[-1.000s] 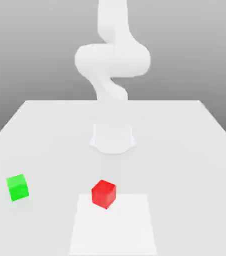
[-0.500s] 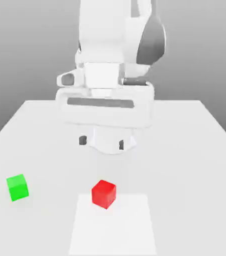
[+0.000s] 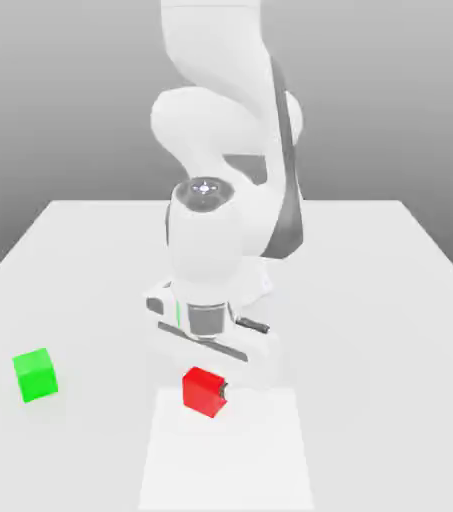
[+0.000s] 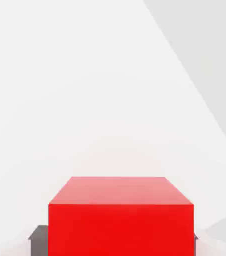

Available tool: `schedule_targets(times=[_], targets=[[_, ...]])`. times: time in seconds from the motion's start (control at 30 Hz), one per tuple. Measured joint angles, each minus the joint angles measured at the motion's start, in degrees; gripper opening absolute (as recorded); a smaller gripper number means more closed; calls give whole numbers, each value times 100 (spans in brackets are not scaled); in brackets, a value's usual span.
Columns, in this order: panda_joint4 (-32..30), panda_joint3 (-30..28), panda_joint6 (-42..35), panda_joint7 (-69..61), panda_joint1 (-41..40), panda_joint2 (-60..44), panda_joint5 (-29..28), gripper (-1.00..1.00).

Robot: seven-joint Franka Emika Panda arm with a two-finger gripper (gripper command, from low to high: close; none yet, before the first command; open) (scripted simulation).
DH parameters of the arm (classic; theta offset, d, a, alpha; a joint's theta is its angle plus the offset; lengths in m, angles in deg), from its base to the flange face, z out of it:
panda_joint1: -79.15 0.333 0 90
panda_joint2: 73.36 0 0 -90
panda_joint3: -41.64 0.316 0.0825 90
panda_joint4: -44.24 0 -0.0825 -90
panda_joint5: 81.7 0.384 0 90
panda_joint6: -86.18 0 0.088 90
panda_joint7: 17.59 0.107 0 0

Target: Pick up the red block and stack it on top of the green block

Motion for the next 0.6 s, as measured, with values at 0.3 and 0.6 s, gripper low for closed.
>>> schedule_targets(times=[0.3,0.6], targets=[[-213,85,-1336,-241,-14,1548,310,-100],[344,-1042,-1936,-2323,-741,1611,160,-100]])
